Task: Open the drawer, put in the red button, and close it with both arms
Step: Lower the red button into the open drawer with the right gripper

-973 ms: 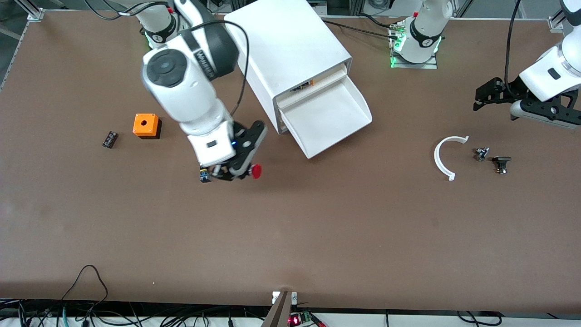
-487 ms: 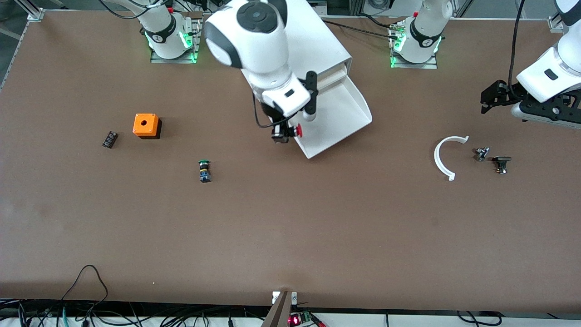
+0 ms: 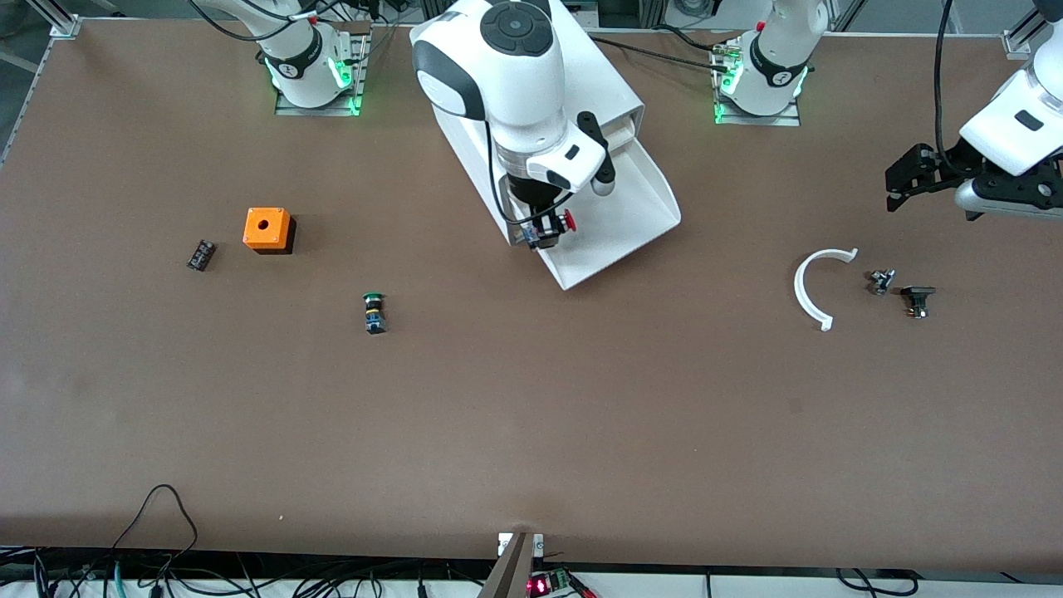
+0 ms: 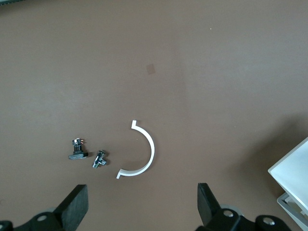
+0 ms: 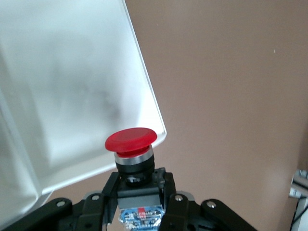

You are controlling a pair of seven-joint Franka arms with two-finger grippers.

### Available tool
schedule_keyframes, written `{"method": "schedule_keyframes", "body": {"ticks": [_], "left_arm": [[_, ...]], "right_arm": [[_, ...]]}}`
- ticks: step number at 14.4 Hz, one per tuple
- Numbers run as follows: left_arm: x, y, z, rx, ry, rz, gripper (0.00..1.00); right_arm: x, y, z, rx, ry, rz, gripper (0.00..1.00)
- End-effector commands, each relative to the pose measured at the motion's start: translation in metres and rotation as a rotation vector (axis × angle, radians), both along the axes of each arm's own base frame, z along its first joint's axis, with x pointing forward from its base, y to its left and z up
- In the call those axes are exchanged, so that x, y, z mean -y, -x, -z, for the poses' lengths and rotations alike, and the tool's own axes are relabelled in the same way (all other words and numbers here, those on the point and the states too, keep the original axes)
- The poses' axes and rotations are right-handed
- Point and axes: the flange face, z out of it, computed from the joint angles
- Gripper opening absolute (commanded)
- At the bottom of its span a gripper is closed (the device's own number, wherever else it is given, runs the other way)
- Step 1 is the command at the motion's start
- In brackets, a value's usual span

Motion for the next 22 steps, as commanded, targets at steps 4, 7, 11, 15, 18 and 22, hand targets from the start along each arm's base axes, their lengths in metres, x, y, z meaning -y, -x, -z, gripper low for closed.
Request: {"method": "schedule_keyframes", "body": {"ticks": [4,7,11,15,18,22], "left_arm": [[0.000,0.001,-0.006,-0.004,-0.028,-0.012,1.00],[0.000,0.001,-0.006,-0.004,-0.028,-0.012,1.00],[0.000,0.001,-0.006,-0.004,-0.028,-0.012,1.00],[0.000,0.001,-0.006,-0.004,-0.028,-0.012,1.00],[0.000,0.001,-0.005,-0.006,-0.028,-0.012,1.00],[0.000,0.001,-0.005,-0.006,-0.028,-0.012,1.00]], "right_arm": [[-0.045,0.030,0.022,0.017,-0.001,-0.095,0.18],[-0.051,0.033,0.042,0.011,0.023,-0.117,0.18],[-0.064,0.050,0.061,0.011,0.065,-0.158,0.19],[-0.074,0.061,0.085,-0.001,0.094,-0.175,0.20],[-0.075,0.061,0.094,0.001,0.109,-0.179,0.26],[-0.079,0.067,0.100,0.002,0.113,-0.126,1.00]]}}
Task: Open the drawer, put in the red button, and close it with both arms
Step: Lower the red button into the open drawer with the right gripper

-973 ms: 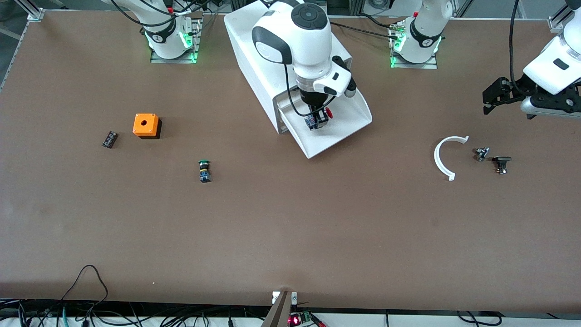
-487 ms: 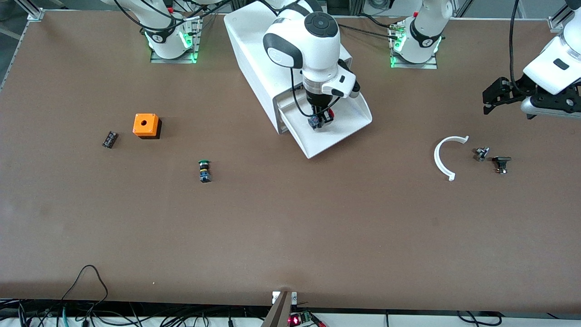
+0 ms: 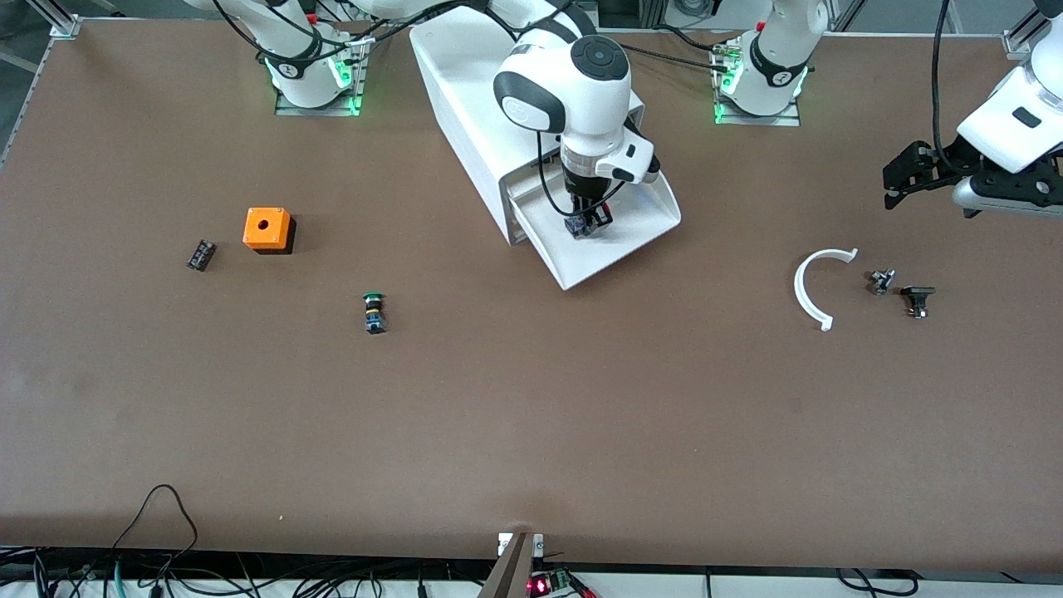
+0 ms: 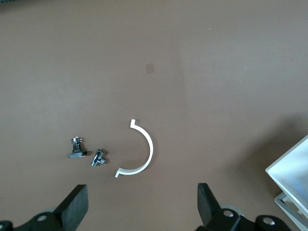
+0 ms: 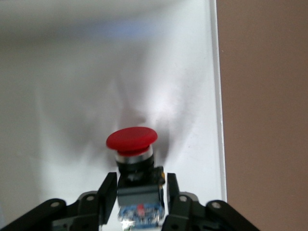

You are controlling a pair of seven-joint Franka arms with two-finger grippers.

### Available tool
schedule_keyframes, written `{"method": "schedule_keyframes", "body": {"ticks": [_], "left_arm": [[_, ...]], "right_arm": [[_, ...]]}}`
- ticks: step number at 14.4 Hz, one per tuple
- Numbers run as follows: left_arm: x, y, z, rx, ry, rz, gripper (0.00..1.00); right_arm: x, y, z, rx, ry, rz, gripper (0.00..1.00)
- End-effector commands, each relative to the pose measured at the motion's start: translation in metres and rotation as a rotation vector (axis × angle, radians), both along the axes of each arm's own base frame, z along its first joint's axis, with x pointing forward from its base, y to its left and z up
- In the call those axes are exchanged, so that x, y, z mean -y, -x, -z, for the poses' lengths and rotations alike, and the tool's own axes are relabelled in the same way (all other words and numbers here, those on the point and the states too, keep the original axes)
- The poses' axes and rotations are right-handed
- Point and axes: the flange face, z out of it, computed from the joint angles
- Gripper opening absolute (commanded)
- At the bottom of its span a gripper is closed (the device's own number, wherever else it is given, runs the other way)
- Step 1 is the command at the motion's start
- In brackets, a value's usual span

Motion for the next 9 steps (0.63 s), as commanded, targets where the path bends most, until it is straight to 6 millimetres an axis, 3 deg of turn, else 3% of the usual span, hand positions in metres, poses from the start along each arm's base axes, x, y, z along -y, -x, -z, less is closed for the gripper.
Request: {"method": "schedule_keyframes", "body": {"ticks": [1,3,5,7,9], "left_arm": [[-0.001,0.000,-0.005,-0.003,-0.028,-0.008,1.00],[-0.001,0.000,-0.005,-0.003,-0.028,-0.006,1.00],[0.000,0.000,-0.005,-0.002,-0.020,-0.007,1.00],[0.000,-0.001,-0.004,0.001,-0.018,0.003,1.00],[0.010,-0.010,0.015,-0.009,0.002,0.028,1.00]], "right_arm": [[-0.007,0.003,-0.005,0.023,0.008,0.059,1.00],[-0.006,0.001,-0.015,0.026,0.003,0.110,1.00],[-0.005,-0.012,-0.041,0.050,-0.039,0.129,1.00],[0.006,-0.027,-0.076,0.082,-0.081,0.161,1.00],[0.022,-0.036,-0.122,0.114,-0.139,0.260,1.00]]}}
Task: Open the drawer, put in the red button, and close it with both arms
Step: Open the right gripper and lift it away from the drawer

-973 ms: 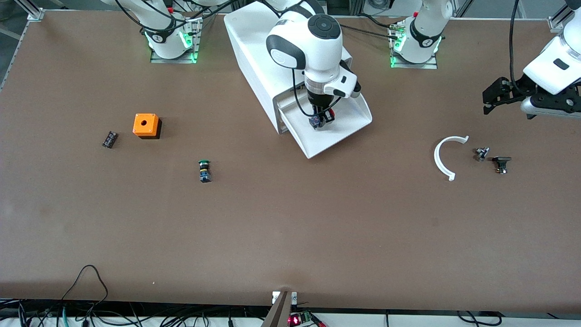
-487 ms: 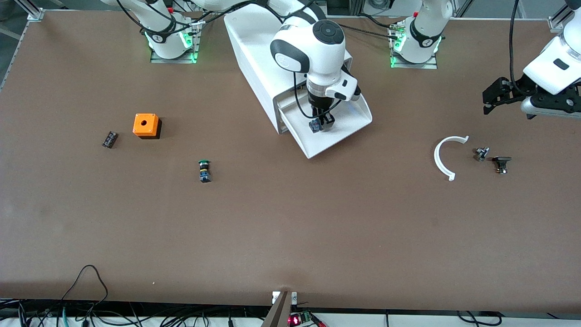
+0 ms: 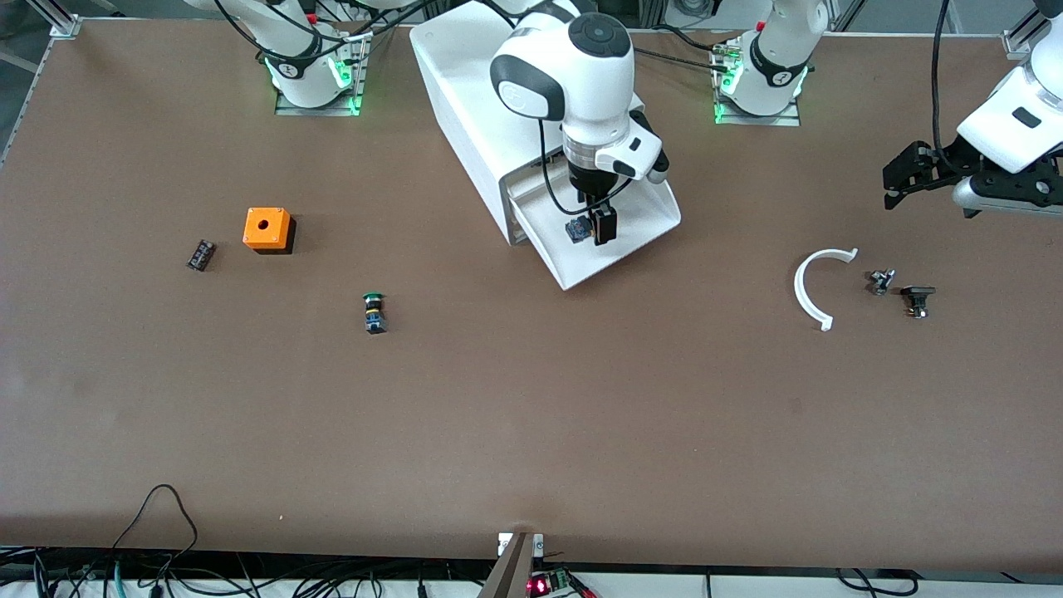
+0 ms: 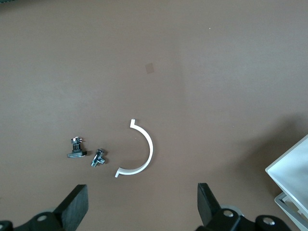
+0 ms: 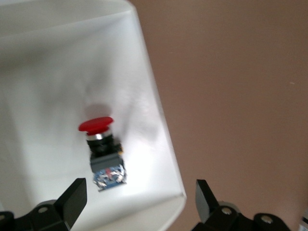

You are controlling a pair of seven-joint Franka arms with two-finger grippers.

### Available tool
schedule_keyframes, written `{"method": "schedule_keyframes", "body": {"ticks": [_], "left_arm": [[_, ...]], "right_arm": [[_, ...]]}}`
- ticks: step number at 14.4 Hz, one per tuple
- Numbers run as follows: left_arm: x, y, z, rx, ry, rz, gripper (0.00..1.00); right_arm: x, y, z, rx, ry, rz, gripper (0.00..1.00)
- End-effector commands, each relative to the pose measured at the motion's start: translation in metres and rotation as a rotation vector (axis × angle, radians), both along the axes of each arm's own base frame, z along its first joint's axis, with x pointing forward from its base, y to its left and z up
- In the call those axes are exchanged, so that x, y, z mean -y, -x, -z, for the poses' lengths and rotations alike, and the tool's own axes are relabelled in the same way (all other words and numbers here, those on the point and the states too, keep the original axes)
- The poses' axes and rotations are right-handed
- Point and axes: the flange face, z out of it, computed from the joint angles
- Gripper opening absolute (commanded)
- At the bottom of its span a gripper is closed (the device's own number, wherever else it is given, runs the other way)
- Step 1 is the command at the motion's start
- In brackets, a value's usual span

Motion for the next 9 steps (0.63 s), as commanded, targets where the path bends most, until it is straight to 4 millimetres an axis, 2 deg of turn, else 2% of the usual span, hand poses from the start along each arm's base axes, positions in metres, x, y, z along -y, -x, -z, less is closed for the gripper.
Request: {"method": "schedule_keyframes", "body": {"ticks": [1,2,4,5,6,8,9], "left_arm": [[0.019,-0.011,0.020,-0.018,-0.004,0.046,1.00],[0.021,-0.011,0.021,-0.019,-0.006,0.048,1.00],[0.028,-0.016,0.038,-0.043,0.027,0.043,1.00],[0.035,-0.020,0.045,-0.026,0.048,0.050,1.00],[0.047,-0.022,0.061,-0.010,0.058,0.046,1.00],[0.082,-0.021,0.091,0.030,0.075,-0.048,1.00],[0.102,-0.019,0.109,0.039,0.089,-0.106,1.00]], "right_arm": [[0.030,-0.013,-0.070,0.049,-0.056,0.148,1.00],[0.045,-0.025,-0.084,0.057,-0.070,0.206,1.00],[0.082,-0.047,-0.119,0.080,-0.082,0.289,1.00],[0.102,-0.061,-0.130,0.089,-0.084,0.326,1.00],[0.123,-0.072,-0.149,0.109,-0.098,0.362,1.00],[0.171,-0.100,-0.158,0.107,-0.092,0.491,1.00],[0.194,-0.108,-0.158,0.086,-0.093,0.588,1.00]]}}
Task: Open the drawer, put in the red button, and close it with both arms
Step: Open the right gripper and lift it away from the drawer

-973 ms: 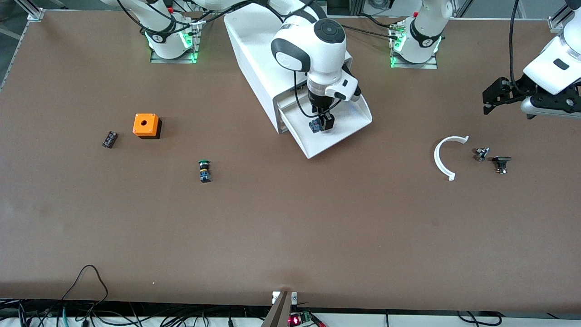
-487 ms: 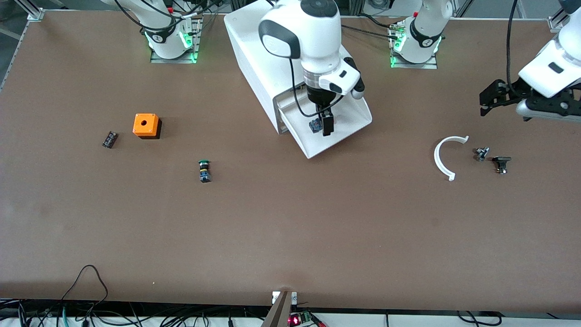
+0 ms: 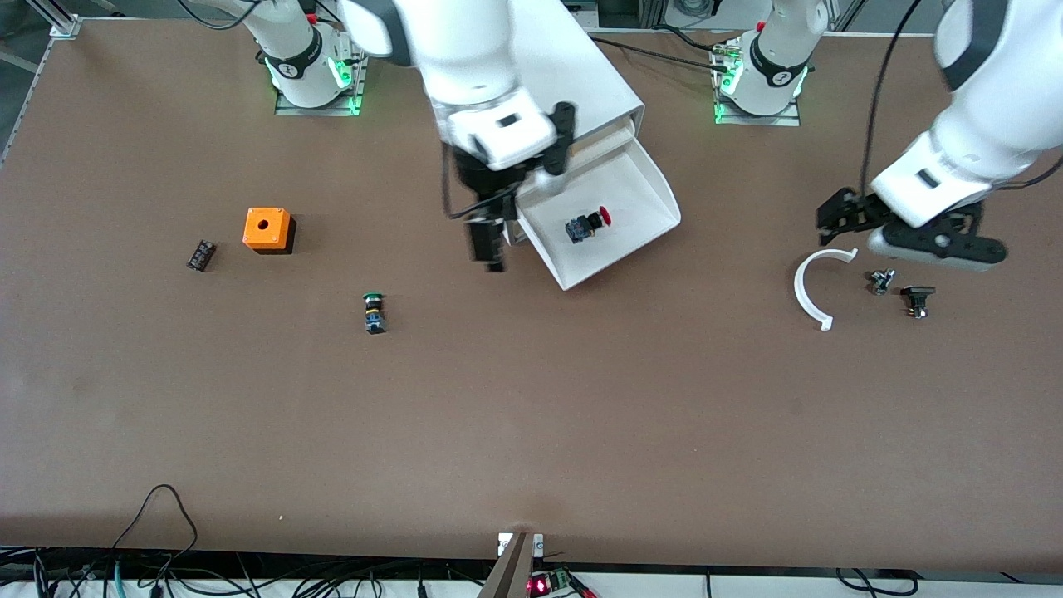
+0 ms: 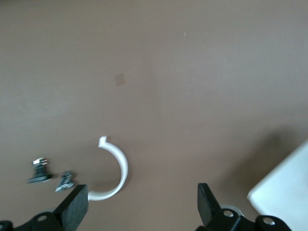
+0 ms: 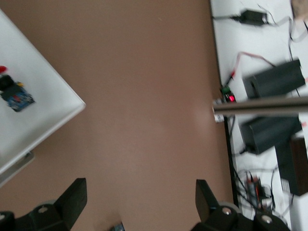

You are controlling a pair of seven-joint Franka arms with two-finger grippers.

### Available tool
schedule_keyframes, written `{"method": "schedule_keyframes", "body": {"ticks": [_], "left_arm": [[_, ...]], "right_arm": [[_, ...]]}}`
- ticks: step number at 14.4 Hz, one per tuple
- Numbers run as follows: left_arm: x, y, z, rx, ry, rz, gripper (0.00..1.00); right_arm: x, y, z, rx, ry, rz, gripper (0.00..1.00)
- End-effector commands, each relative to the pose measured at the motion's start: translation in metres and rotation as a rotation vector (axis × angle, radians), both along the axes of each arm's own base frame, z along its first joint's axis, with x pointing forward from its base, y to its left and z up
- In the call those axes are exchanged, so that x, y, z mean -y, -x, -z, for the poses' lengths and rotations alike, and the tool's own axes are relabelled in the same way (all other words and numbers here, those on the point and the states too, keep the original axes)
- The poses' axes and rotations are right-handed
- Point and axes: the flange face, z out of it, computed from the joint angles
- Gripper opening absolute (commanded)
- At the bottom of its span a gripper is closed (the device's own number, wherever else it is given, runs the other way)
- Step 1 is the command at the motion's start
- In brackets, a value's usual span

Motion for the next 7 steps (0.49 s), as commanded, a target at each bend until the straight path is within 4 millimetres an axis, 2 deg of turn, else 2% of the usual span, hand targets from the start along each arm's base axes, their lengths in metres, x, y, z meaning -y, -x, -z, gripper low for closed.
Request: {"method": "schedule_keyframes", "body": {"ticks": [1,4,7], "left_arm": [[0.053,0.010,0.045,0.034,0.049,-0.152,1.00],[0.092,0.024,0.101,0.076,0.101,-0.310,1.00],[0.094,0.032,0.144,0.083,0.141,-0.395,1.00]], "right_arm": [[0.054,-0.014,0.007,-0.051,-0.013,0.226,1.00],[0.106,-0.027,0.028,-0.110,0.000,0.547,1.00],[0.160,-0.051,0.052,-0.146,-0.032,0.858,1.00]]}}
